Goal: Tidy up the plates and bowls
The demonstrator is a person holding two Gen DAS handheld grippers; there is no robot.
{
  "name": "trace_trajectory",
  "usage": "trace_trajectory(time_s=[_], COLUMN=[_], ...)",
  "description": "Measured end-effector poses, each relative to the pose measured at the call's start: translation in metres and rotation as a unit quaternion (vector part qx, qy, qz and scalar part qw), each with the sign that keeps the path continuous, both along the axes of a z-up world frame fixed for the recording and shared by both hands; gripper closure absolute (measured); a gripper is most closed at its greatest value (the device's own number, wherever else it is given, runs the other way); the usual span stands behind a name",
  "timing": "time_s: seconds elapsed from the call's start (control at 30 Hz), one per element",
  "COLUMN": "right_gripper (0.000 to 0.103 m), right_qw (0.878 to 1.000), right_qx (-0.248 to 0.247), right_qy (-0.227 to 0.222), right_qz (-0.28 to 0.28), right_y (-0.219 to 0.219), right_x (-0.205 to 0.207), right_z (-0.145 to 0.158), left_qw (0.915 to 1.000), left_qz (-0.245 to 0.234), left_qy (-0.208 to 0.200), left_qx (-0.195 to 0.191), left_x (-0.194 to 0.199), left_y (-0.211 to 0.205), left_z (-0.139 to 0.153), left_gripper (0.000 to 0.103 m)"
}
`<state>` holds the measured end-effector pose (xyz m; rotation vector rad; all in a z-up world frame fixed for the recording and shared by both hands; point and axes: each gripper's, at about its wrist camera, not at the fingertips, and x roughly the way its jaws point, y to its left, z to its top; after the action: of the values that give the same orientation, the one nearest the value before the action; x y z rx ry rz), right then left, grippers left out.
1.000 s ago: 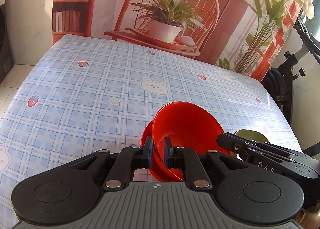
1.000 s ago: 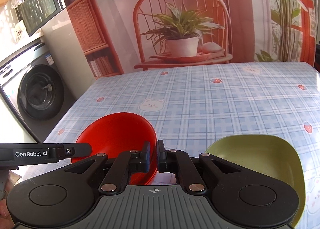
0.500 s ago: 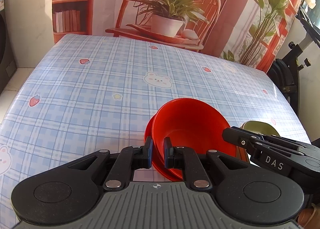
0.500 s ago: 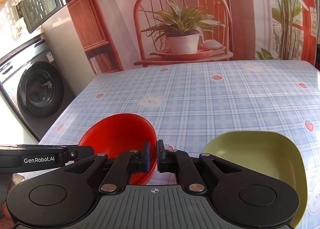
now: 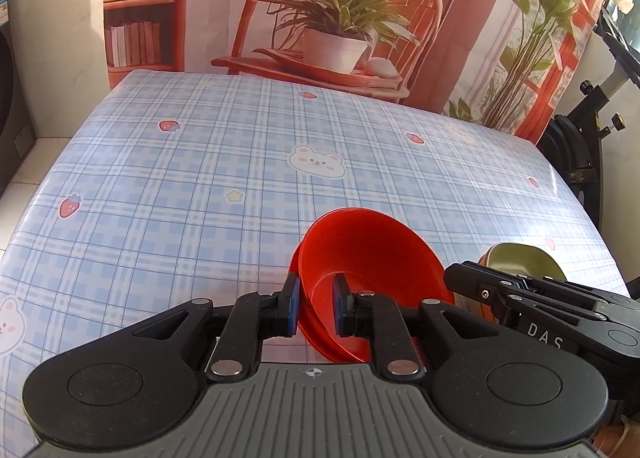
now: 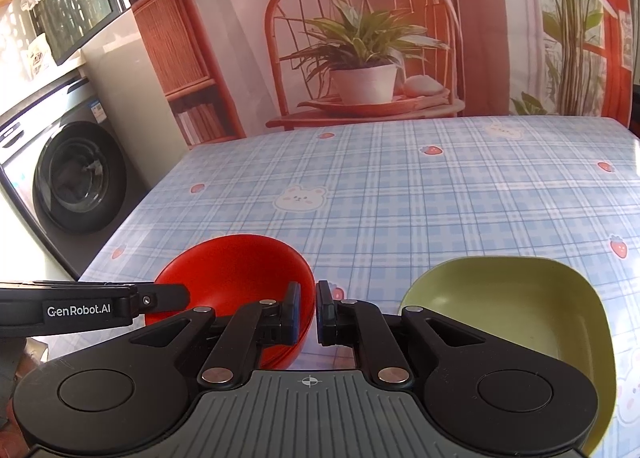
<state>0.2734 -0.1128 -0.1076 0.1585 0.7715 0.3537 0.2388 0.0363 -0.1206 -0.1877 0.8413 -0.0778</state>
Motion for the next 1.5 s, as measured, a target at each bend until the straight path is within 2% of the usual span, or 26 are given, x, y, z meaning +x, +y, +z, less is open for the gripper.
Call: trace_trajectory(time_s=[0.13,0.2,0.33,0.6,0.83,1.0,1.07,1.23,1.5], right_gripper=[0.094,0.089,0.087,0.082,0.082,0.082,0.083,0.087,0.088], right_qw=[1.000,1.000,1.000,0.999,0.998,0.998,0.998,0.998,0.999], right_qx=[0.000,0.000,0.011,0.031,0.039,0.039,0.041,0.035,0.049], right_qy=[0.005,0.008,0.017,0.037,0.048,0.046,0.047,0.042,0.010], right_qz=[-0.002,-0.003,-0.004,0.001,0.007,0.010,0.012,0.014,0.007], right_y=[-0.002,-0.002,-0.004,-0.004,-0.002,0.000,0.000,0.000,-0.009], right_x=[0.001,0.002,0.003,0.006,0.007,0.007,0.007,0.005,0.000], right_z=[-0.002,-0.003,-0.007,-0.016,-0.023,-0.024,-0.025,-0.021,0.000], left_qw=[1.0000,0.9999,0.9998,0.9994,0.9991,0.9990,0.9992,0.9994,0.9996], left_qz=[0.006,0.014,0.020,0.018,0.016,0.012,0.011,0.007,-0.001], left_qy=[0.000,0.001,0.007,0.024,0.031,0.028,0.026,0.019,-0.004], left_qx=[-0.001,-0.002,-0.001,-0.015,-0.024,-0.034,-0.029,-0.027,-0.029], left_x=[-0.001,-0.001,0.000,0.001,0.003,0.003,0.002,0.000,-0.003], left_y=[0.002,0.004,0.005,0.005,0.005,0.003,0.001,0.000,-0.002], left_z=[0.000,0.000,-0.005,-0.020,-0.028,-0.030,-0.031,-0.027,-0.007], left_gripper=[0.077,0.076,0.074,0.074,0.075,0.082,0.082,0.083,0.083])
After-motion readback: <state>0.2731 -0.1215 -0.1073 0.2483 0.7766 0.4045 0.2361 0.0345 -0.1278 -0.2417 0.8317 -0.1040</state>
